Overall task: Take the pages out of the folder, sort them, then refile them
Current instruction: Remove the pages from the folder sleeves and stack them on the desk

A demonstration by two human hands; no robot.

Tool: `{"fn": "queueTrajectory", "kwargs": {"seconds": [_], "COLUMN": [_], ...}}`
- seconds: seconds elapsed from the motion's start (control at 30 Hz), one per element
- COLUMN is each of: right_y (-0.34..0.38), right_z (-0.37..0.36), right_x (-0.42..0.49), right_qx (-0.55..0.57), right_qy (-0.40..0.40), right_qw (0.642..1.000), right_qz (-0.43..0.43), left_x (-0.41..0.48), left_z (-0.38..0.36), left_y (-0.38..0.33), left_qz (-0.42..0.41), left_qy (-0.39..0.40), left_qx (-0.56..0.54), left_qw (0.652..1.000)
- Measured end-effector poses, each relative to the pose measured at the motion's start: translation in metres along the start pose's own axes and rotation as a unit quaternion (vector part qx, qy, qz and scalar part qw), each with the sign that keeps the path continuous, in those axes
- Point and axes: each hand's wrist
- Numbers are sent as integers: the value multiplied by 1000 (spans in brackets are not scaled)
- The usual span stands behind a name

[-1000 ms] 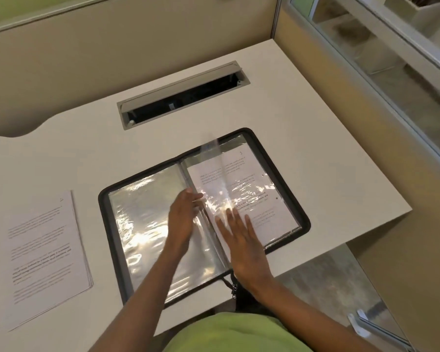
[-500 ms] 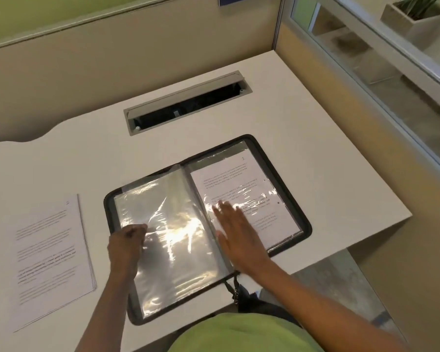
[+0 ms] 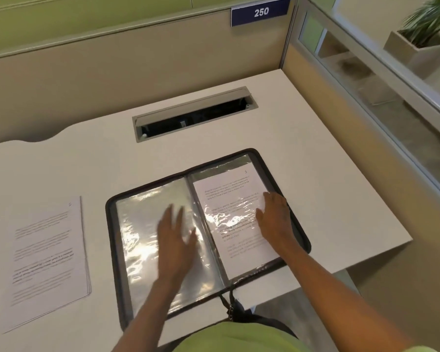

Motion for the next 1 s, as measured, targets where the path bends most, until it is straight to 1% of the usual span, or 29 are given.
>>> {"fn": "queueTrajectory", "kwargs": {"seconds": [0.07,0.1,0.17,0.3,0.53,0.63,0.7,0.8,0.87,0.93,1.0], "right_y": [-1,-1,-2,-6,-11,-12,-13,-13,-14,-13,-11], "right_z": [4,7,12,19,28,35,41,47,51,55,61], "right_x": [6,10,18,30,30,29,30,33,35,36,35], "right_qx": [56,87,135,171,149,165,184,218,249,281,309], "right_qy": [-18,-23,-31,-22,-23,-17,-17,-19,-10,2,10], "right_qw": [998,996,989,981,987,985,981,973,963,952,942], "right_qz": [-14,-26,-56,-93,-54,-47,-52,-76,-101,-122,-131], "left_x": [-11,-15,-18,-22,-23,-17,1,49,87,124,155], "left_z": [-29,-43,-68,-96,-104,-98,-92,-75,-62,-51,-42], "left_y": [-33,-44,-53,-53,-47,-52,-55,-62,-67,-66,-64], "left_qz": [-102,-138,-165,-143,-157,-153,-140,-86,-53,-49,-56], "left_qy": [53,79,121,152,142,146,128,95,90,84,106], "left_qx": [27,50,100,160,161,117,69,-35,-94,-94,-63], "left_qw": [993,986,974,965,964,970,980,991,990,991,991]}}
Point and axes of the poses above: each hand's wrist, its own x-axis towards the middle knuckle, its own z-axis out of the back of the hand, y = z × x, and after that the axes turned 6 degrees about z, right-handed
